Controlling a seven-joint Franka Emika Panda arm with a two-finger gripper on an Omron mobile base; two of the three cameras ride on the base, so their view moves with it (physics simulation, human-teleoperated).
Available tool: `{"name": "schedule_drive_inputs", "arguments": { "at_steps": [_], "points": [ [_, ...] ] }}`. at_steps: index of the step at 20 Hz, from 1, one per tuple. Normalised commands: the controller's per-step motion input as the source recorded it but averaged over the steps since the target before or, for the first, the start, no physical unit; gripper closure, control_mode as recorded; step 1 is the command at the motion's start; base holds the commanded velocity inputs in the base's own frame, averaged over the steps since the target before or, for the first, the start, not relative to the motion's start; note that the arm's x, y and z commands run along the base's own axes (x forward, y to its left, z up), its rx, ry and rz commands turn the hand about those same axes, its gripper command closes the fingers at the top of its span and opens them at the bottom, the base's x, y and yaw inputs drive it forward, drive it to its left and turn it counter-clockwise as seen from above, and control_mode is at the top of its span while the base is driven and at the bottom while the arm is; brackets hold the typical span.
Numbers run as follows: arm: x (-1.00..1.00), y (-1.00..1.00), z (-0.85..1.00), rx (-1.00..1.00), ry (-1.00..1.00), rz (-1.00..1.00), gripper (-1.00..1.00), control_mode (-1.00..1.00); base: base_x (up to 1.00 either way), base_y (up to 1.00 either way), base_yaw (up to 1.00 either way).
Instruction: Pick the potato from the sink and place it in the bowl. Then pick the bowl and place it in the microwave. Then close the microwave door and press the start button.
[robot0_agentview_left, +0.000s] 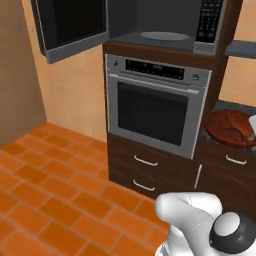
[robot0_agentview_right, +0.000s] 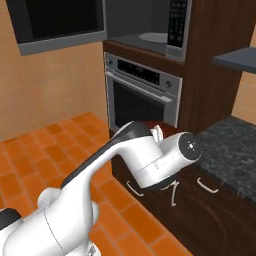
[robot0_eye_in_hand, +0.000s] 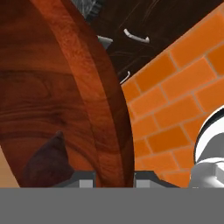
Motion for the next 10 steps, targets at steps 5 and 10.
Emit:
{"name": "schedule_drive_inputs", "arguments": {
  "at_steps": [5, 10],
  "points": [
    [0.00, 0.00, 0.00, 0.00, 0.00, 0.00, 1.00, 1.00, 0.35, 0.93, -0.45],
    [0.00, 0.00, 0.00, 0.00, 0.00, 0.00, 1.00, 1.00, 0.66, 0.96, -0.42]
  ]
}}
